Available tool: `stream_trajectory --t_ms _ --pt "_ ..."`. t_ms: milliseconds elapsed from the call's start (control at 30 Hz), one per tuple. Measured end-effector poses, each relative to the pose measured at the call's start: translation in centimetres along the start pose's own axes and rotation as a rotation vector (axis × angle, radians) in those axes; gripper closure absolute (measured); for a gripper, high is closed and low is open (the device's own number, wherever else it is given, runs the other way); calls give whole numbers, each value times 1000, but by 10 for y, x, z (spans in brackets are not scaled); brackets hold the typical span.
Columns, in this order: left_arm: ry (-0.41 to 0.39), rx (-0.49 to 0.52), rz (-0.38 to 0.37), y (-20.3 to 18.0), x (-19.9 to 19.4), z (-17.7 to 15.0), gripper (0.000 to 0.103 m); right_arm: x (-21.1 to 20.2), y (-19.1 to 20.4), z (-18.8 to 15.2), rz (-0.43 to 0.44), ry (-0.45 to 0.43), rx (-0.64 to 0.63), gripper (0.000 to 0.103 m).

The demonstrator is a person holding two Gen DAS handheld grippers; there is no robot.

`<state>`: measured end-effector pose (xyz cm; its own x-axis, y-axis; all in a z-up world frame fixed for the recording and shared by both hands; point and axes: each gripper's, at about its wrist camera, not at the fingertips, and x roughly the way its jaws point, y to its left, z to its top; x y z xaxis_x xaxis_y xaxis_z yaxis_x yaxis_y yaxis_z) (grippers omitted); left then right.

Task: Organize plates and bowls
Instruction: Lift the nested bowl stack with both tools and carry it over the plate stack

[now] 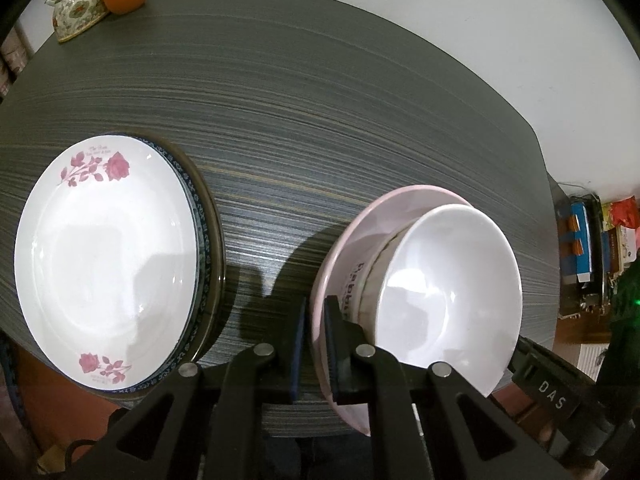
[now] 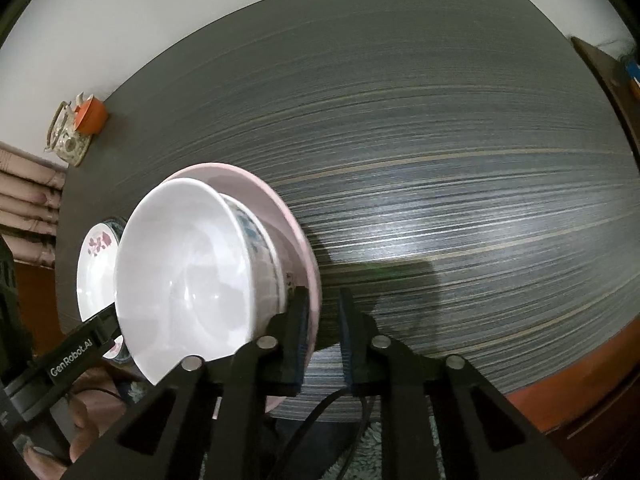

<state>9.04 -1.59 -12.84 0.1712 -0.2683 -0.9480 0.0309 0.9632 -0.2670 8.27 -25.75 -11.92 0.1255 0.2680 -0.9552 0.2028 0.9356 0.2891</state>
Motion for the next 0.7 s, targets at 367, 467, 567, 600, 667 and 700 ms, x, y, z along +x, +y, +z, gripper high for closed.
stream_trajectory --t_ms 367,467,567,600,667,700 --pt "-5 -4 2 1 0 3 97 3 11 -1 -17 -7 0 93" --pt "-7 0 3 1 0 5 97 4 12 -1 -16 -7 5 93" --pt "-13 15 9 -1 -1 6 97 3 11 -2 -13 -15 3 93" --pt "-15 20 10 -2 -1 6 97 3 10 -2 -14 -18 2 93" --pt "-18 22 12 -3 -1 7 97 3 11 -2 -20 -22 -6 93" --pt "-19 24 12 -3 -2 7 97 3 12 -2 -22 -23 -5 93"
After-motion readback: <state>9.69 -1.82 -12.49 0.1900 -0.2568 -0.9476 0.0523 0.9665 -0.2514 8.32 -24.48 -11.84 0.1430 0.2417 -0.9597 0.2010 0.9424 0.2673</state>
